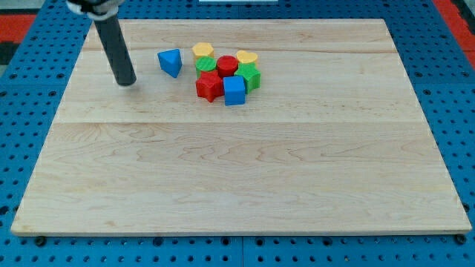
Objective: Slide the blue triangle to the right a bit
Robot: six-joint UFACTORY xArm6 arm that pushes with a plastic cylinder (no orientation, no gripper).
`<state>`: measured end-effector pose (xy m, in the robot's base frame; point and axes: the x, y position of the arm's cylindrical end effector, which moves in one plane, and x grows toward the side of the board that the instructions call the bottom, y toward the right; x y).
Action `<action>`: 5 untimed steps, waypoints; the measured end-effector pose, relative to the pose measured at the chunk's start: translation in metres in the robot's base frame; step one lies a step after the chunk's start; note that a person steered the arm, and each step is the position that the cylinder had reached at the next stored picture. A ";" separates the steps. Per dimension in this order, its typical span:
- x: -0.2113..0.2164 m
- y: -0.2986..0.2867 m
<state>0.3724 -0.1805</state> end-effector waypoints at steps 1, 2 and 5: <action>-0.003 0.043; -0.012 0.045; -0.070 0.050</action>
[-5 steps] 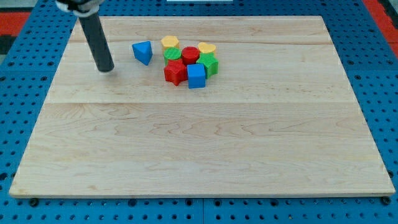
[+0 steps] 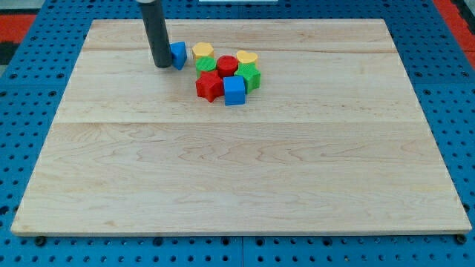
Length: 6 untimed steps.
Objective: Slide the blue triangle to the right a bit
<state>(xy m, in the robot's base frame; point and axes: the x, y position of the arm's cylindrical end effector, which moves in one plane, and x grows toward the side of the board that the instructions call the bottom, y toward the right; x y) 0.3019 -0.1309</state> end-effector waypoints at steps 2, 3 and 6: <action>-0.043 0.027; -0.051 0.061; -0.100 0.072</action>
